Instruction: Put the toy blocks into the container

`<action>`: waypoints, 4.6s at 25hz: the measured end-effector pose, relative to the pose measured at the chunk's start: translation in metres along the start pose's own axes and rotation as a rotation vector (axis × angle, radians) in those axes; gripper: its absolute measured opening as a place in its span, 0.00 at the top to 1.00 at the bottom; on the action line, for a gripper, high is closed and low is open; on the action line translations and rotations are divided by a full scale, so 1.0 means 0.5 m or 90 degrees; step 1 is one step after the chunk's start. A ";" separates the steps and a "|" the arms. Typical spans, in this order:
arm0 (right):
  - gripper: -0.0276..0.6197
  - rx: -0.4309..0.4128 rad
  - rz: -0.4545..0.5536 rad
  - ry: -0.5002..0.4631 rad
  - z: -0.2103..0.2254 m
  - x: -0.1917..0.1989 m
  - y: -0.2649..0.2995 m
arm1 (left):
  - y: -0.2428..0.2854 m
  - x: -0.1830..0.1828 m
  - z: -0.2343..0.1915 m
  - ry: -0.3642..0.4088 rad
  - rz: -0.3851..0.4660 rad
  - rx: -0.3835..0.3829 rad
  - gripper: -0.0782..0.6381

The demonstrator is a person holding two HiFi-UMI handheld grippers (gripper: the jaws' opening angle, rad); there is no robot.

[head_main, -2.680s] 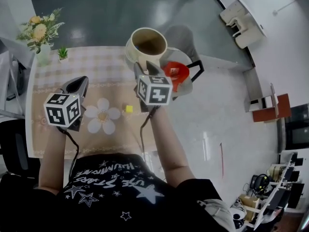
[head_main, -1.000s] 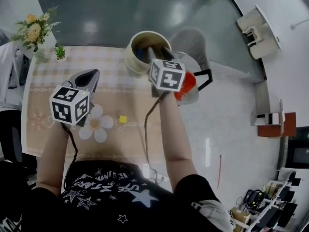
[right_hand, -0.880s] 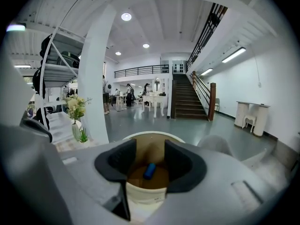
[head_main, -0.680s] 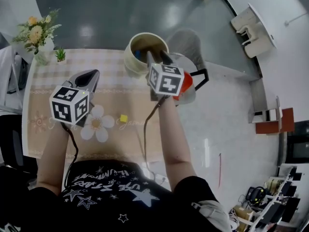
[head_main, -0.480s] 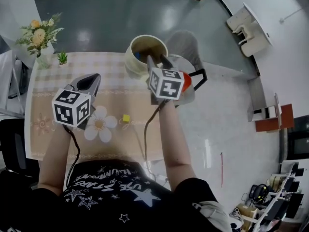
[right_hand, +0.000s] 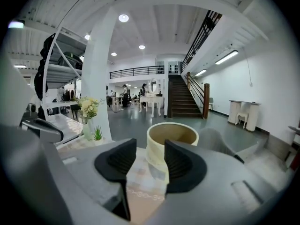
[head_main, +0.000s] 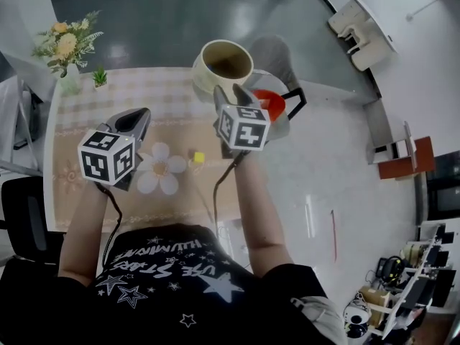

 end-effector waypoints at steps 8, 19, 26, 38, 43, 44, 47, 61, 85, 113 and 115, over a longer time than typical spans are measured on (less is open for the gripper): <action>0.66 0.018 -0.040 0.022 -0.056 0.085 -0.040 | -0.032 0.064 -0.012 -0.005 -0.026 0.022 0.88; 0.66 0.043 -0.101 0.059 -0.118 0.214 -0.072 | -0.051 0.153 -0.016 -0.012 -0.083 0.058 0.88; 0.66 0.044 -0.160 0.079 -0.163 0.309 -0.062 | -0.053 0.204 -0.023 -0.018 -0.120 0.082 0.88; 0.66 0.069 -0.236 0.113 -0.168 0.415 -0.025 | -0.045 0.273 -0.039 -0.028 -0.167 0.093 0.88; 0.66 0.065 -0.256 0.125 -0.160 0.435 -0.003 | -0.039 0.290 -0.041 -0.032 -0.184 0.094 0.88; 0.66 0.065 -0.258 0.127 -0.159 0.436 0.001 | -0.038 0.290 -0.042 -0.031 -0.186 0.094 0.88; 0.66 0.065 -0.265 0.129 -0.156 0.440 0.013 | -0.032 0.290 -0.044 -0.025 -0.191 0.094 0.88; 0.73 0.050 -0.257 0.104 -0.142 0.394 0.003 | -0.022 0.252 -0.041 -0.039 -0.168 0.085 0.88; 0.73 0.020 -0.062 0.011 0.003 0.075 -0.005 | 0.021 0.037 -0.023 -0.036 -0.046 0.028 0.88; 0.73 -0.037 -0.032 -0.036 0.166 -0.053 0.167 | 0.189 -0.096 -0.007 -0.051 -0.027 -0.025 0.88; 0.73 -0.037 -0.032 -0.030 0.169 -0.051 0.176 | 0.194 -0.090 -0.007 -0.057 -0.033 -0.025 0.88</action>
Point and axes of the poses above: the fingertips, and each gripper's own axes: y forward along the fingers, z to its right, x out of its underside, the point moved 6 cm from there along -y, backward along the fingers, and after that the axes turned 11 degrees about -z, right-handed, at the moved point
